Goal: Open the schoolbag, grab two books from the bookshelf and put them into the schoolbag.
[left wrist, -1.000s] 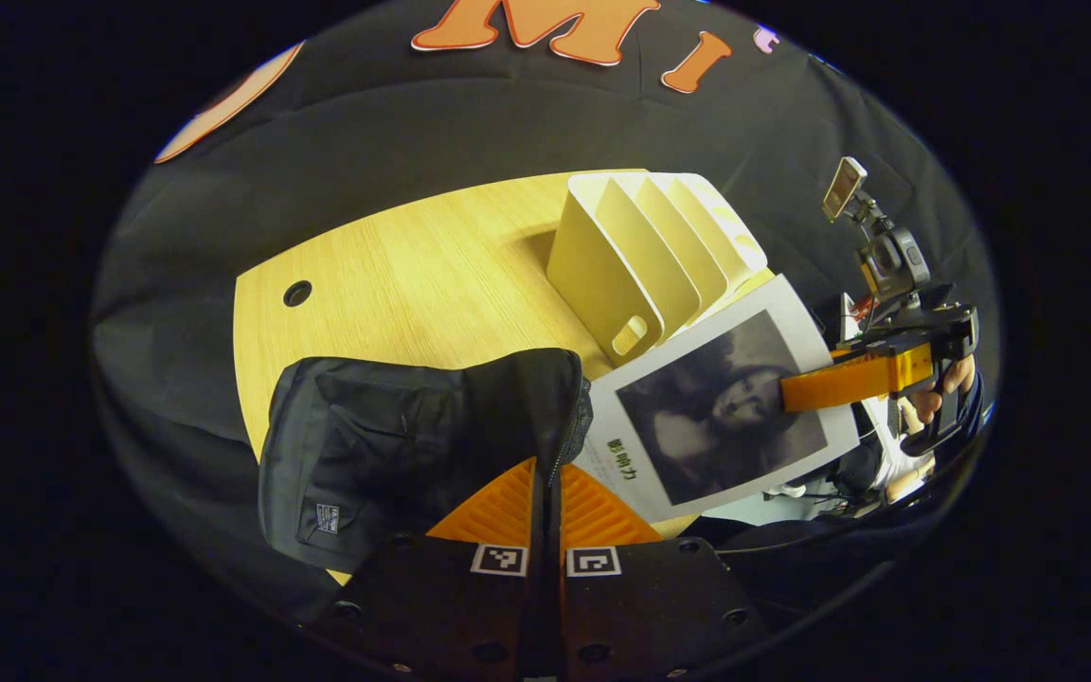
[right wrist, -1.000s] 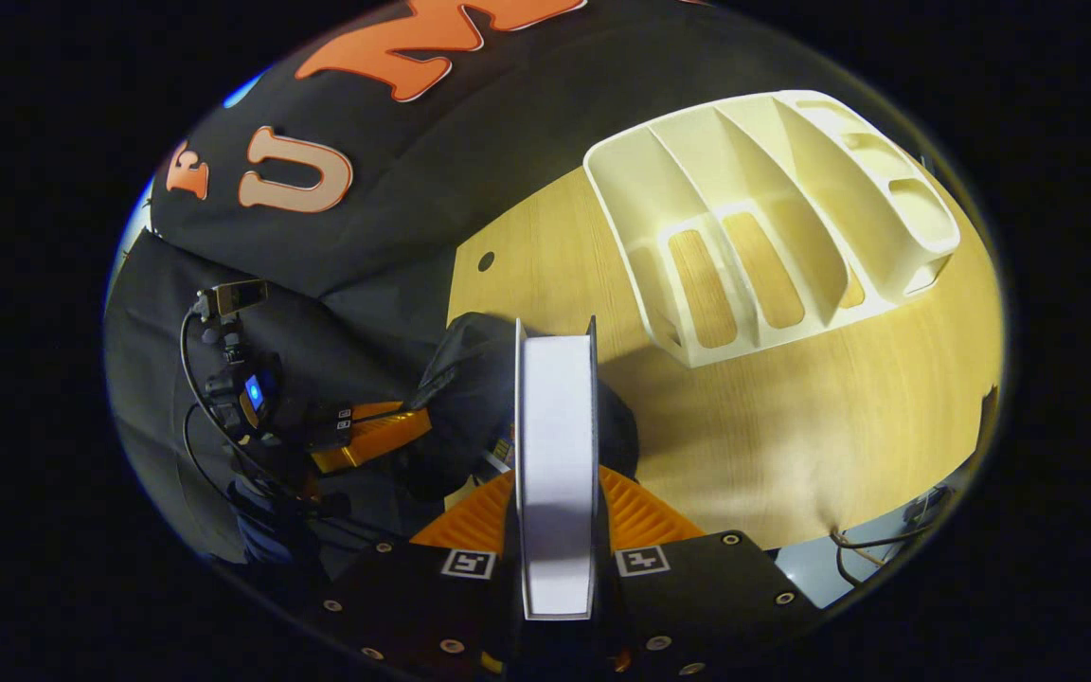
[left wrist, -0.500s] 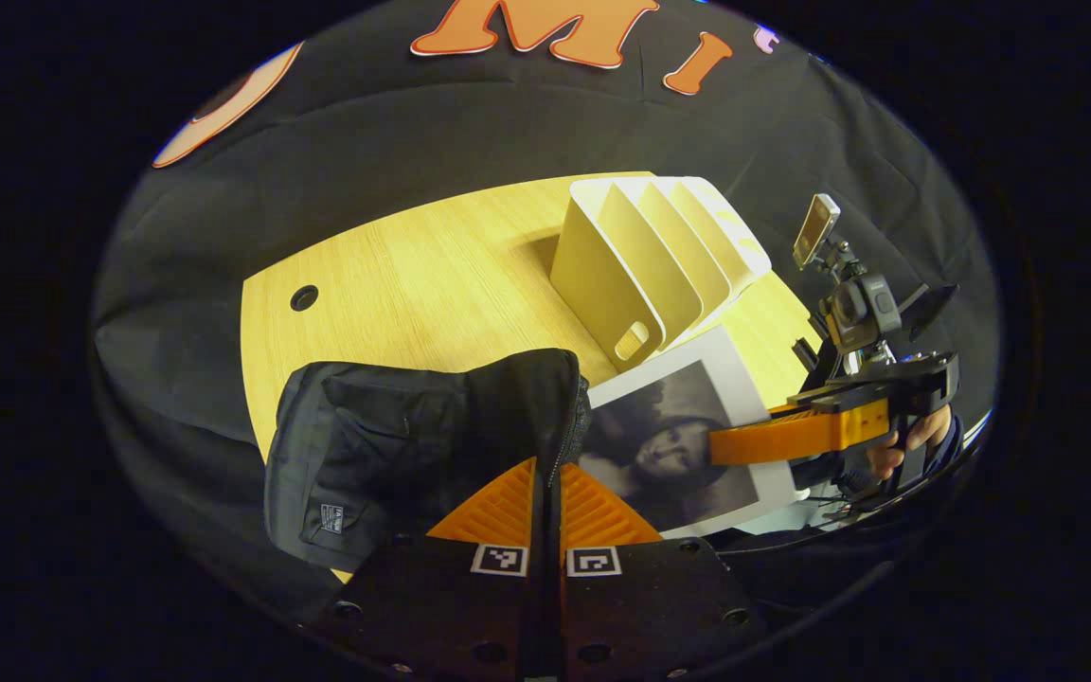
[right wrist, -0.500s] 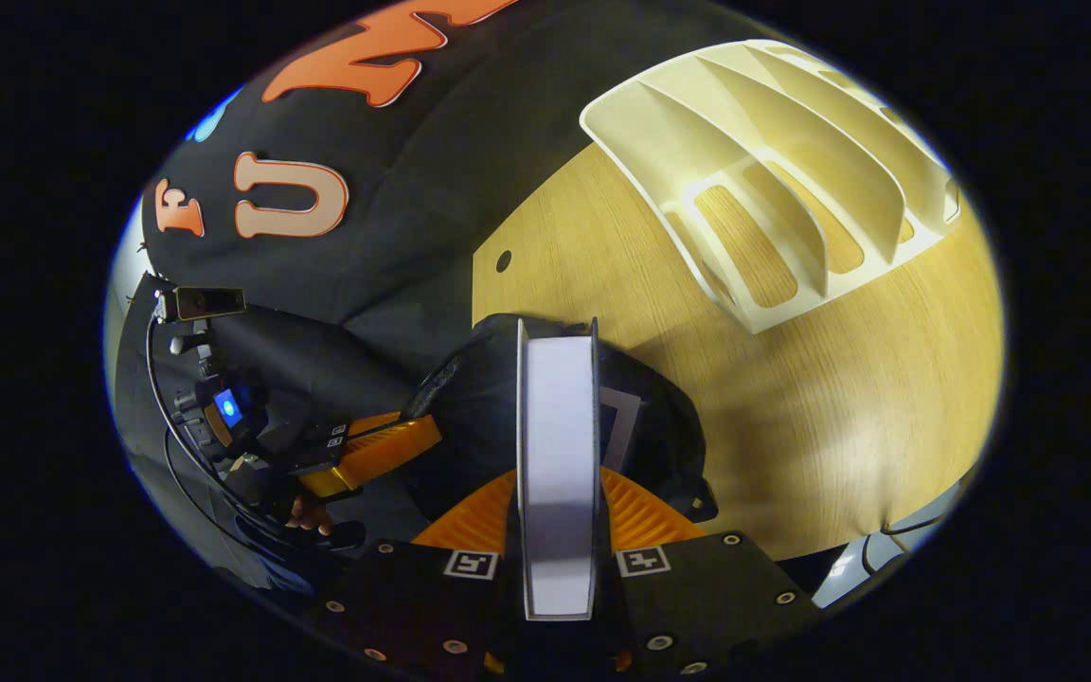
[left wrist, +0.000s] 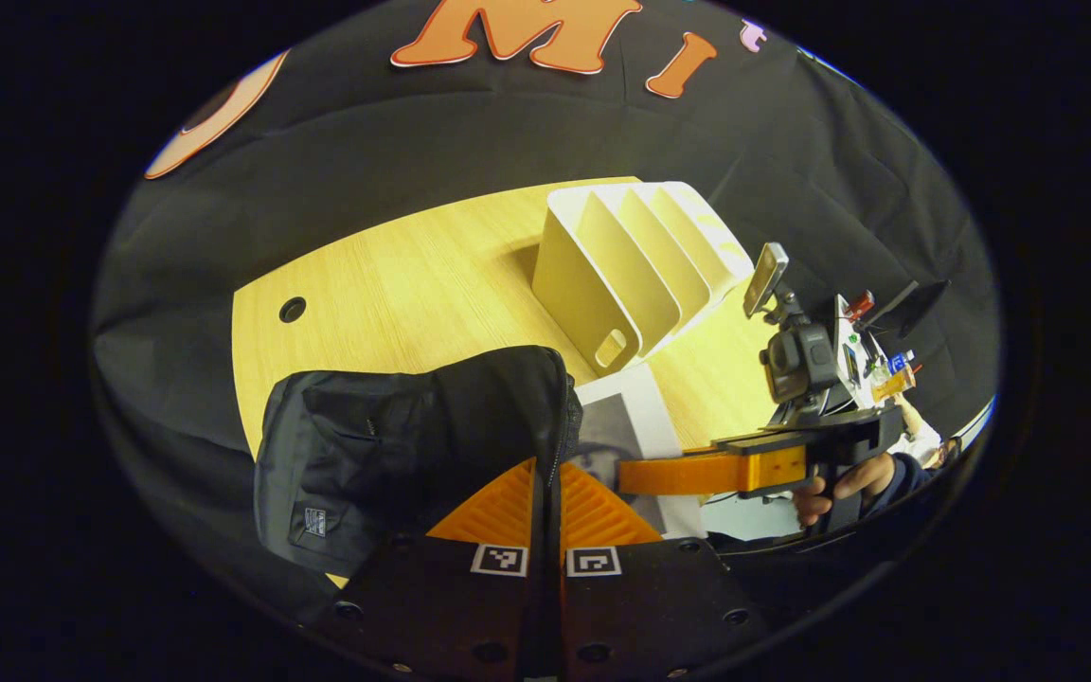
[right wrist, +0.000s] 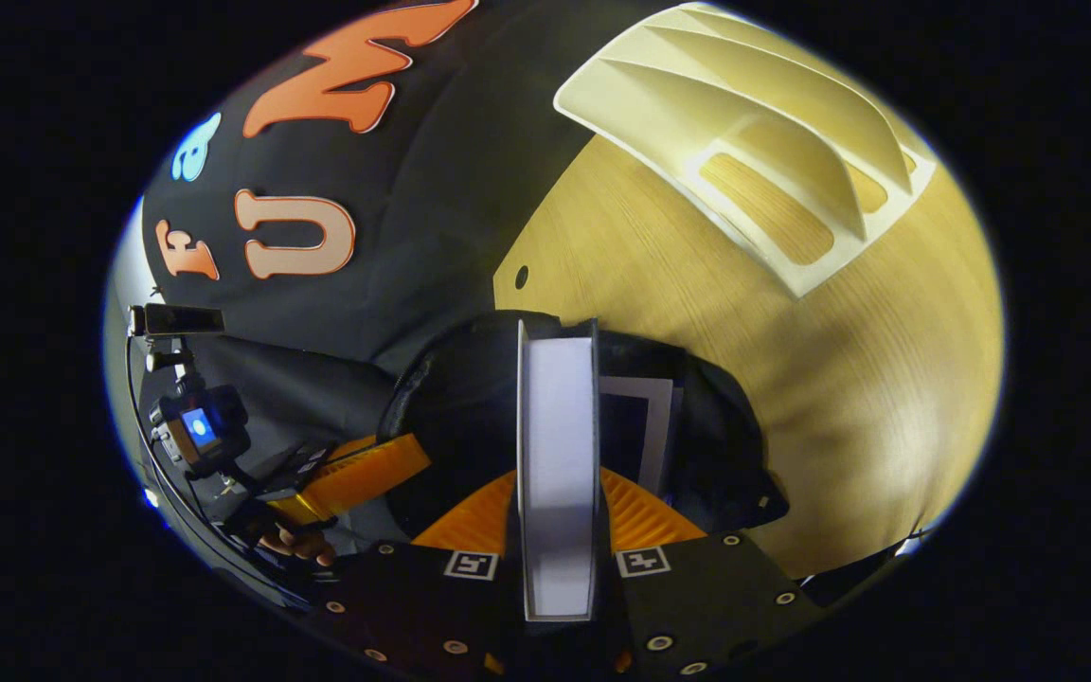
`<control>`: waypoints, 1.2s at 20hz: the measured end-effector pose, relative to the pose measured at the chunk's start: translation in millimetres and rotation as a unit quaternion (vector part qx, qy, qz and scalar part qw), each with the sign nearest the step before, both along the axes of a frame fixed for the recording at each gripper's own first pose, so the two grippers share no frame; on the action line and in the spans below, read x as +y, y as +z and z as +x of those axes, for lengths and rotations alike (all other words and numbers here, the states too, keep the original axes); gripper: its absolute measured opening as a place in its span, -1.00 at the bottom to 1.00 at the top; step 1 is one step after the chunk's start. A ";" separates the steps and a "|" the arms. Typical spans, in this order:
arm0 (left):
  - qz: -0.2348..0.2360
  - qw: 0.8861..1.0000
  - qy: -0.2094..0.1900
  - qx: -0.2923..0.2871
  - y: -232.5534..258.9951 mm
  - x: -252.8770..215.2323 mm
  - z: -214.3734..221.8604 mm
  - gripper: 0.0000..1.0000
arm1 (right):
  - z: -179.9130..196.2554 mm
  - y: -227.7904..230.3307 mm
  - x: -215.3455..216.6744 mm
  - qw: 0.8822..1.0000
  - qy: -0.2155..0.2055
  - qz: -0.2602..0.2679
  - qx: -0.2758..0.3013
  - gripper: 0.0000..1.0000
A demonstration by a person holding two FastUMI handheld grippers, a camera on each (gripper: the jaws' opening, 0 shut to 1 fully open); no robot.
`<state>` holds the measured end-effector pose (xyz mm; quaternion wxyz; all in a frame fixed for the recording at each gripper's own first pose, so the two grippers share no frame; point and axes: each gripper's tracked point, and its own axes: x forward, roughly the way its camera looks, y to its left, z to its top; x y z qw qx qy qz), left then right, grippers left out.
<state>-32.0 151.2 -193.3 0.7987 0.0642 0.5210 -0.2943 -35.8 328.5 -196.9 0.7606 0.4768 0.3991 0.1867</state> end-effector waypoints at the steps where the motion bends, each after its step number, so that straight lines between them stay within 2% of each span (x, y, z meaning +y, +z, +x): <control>1: -0.002 1.000 0.000 0.000 0.8 -3.4 -0.5 -0.99 | 2.6 -3.7 5.3 1.000 -0.003 0.010 0.000 -0.38; 6: -0.006 1.000 -0.004 0.000 4.2 -8.4 -3.4 -0.98 | 12.9 -16.1 28.3 0.999 -0.013 0.042 -0.009 -0.38; 14: -0.016 1.000 0.001 -0.003 12.6 -10.1 -5.4 -0.99 | 30.4 -32.5 56.2 0.999 -0.003 0.048 -0.015 -0.36; 17: -0.022 1.000 0.003 -0.001 10.9 -9.7 -5.0 -0.99 | 32.4 -43.6 61.9 1.000 0.003 0.024 -0.002 -0.26; 18: -0.025 1.000 0.005 -0.002 10.1 -9.7 -3.7 -0.98 | 32.8 -45.7 61.7 1.000 0.006 0.016 0.000 -0.07; 19: -0.026 1.000 0.005 -0.002 10.3 -9.7 -3.4 -0.98 | 33.3 -50.1 60.5 1.000 0.010 -0.001 0.007 -0.12; 20: -0.027 1.000 0.011 -0.001 8.4 -7.4 -1.4 -0.98 | 33.7 -53.5 60.6 1.000 0.015 -0.020 0.011 -0.07; 21: -0.027 1.000 0.014 -0.002 7.3 -7.5 -1.7 -0.97 | 34.4 -59.4 58.2 0.999 0.021 -0.043 0.014 0.07; 22: -0.025 0.999 0.019 -0.004 6.1 -6.5 -1.5 -0.98 | 27.7 -63.3 51.6 0.997 0.033 -0.063 0.018 -0.17; 23: -0.023 1.000 0.020 -0.006 5.7 -5.2 -1.8 -0.98 | 22.8 -65.2 45.6 0.996 0.047 -0.076 0.021 0.25; 24: -0.023 0.999 0.025 -0.009 4.3 -4.6 -2.0 -0.98 | 21.4 -63.7 43.8 0.995 0.055 -0.085 0.019 0.34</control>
